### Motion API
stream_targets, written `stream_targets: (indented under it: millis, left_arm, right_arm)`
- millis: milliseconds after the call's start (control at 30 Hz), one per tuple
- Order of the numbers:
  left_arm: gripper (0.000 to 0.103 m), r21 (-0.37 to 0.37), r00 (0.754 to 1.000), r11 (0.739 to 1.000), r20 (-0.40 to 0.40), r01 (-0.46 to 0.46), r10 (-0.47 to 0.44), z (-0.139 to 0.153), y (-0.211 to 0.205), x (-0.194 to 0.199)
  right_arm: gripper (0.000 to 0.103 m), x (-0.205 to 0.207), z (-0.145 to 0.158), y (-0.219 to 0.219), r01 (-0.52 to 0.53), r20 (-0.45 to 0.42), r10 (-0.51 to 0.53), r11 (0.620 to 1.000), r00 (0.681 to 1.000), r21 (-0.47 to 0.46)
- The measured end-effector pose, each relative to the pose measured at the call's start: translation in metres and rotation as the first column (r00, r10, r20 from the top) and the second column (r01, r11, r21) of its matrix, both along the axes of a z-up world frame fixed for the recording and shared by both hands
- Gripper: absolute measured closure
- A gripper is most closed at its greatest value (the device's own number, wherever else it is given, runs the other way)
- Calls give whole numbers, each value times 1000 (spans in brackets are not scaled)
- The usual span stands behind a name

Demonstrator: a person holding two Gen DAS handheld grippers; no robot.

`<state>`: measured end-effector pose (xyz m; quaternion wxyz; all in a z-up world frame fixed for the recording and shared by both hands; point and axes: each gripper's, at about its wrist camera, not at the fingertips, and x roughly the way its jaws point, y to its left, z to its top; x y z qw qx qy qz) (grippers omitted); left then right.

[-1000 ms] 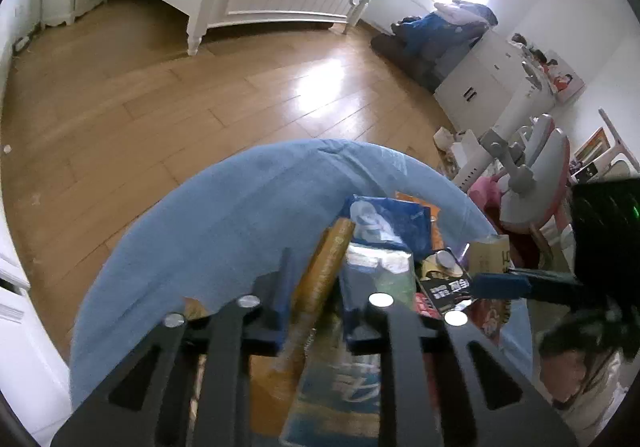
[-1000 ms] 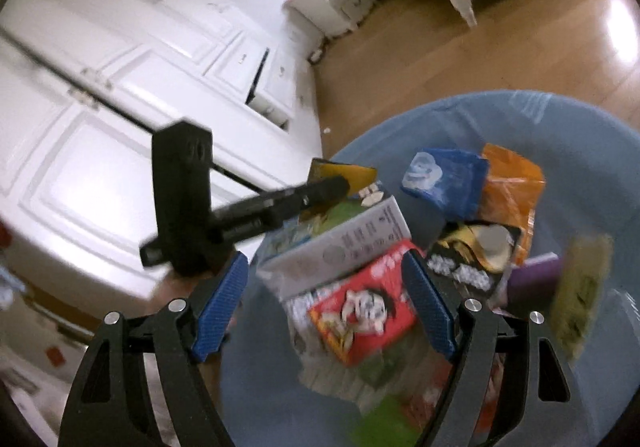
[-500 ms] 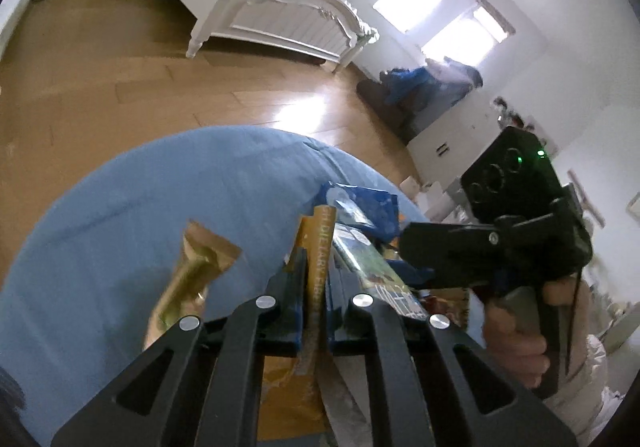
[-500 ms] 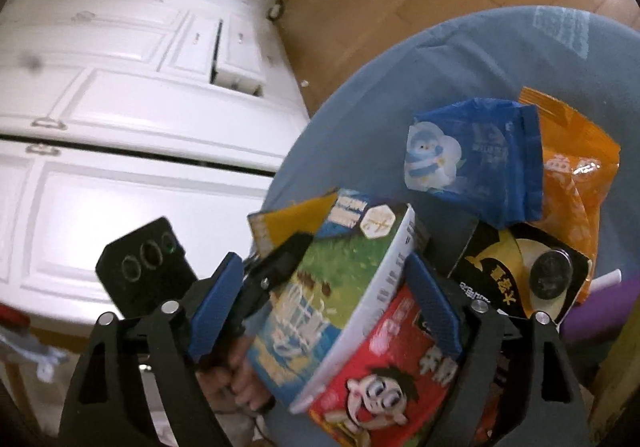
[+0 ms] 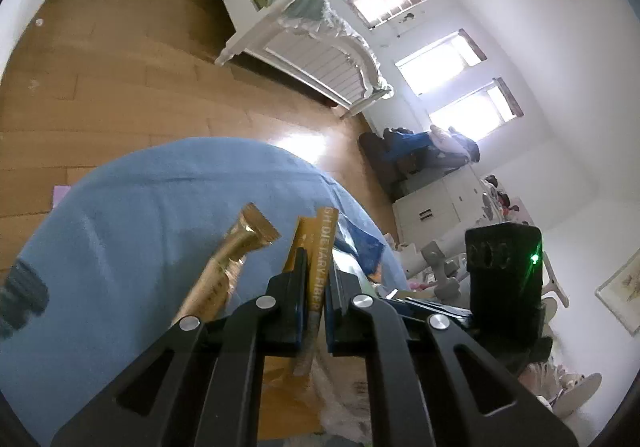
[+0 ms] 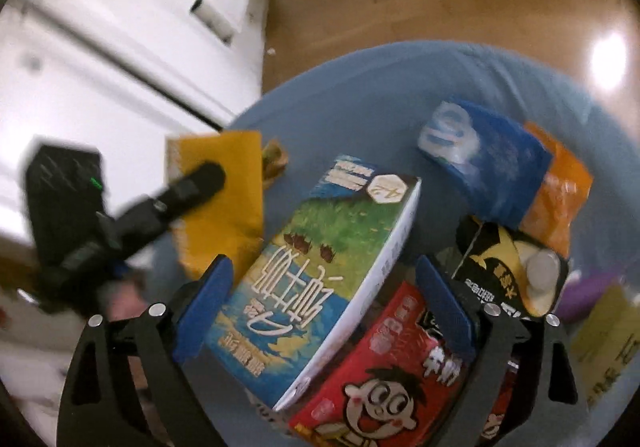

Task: Collect trash
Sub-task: 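Grasp the gold snack wrapper with the left tool while the right tool grasps the milk carton, then drop the gold wrapper and milk carton into the black bin with both tools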

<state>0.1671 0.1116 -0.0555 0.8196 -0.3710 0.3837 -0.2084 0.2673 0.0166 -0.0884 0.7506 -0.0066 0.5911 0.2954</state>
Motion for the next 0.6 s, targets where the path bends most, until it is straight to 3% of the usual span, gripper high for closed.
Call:
stream_targets:
  millis: [133, 200, 300, 367, 467, 533, 600]
  left_arm:
    - [95, 24, 999, 1000, 34, -1, 0, 17, -1, -10]
    - [95, 50, 998, 999, 57, -3, 0, 28, -4, -18]
    - [95, 79, 995, 997, 103, 6, -14, 49, -12, -27]
    - [95, 89, 990, 996, 134, 27, -39, 65, -25, -29]
    - [95, 108, 978, 992, 185, 72, -92, 91, -56, -35]
    - [95, 114, 966, 986, 215, 120, -142, 105, -81, -36]
    - [95, 120, 954, 978, 232, 168, -192, 115, -109, -32]
  right_arm:
    - [50, -19, 18, 9, -31, 93, 33, 999, 995, -22]
    - [54, -32, 27, 1, -32, 135, 31, 999, 990, 3]
    - [54, -52, 48, -33, -18, 197, -10, 990, 980, 141]
    - [54, -73, 68, -74, 1, 256, -73, 963, 964, 270]
    - [54, -106, 94, -132, 59, 371, -213, 921, 904, 385]
    - [54, -132, 105, -177, 96, 406, -316, 874, 858, 477]
    - [54, -153, 110, -219, 145, 431, -400, 846, 809, 513]
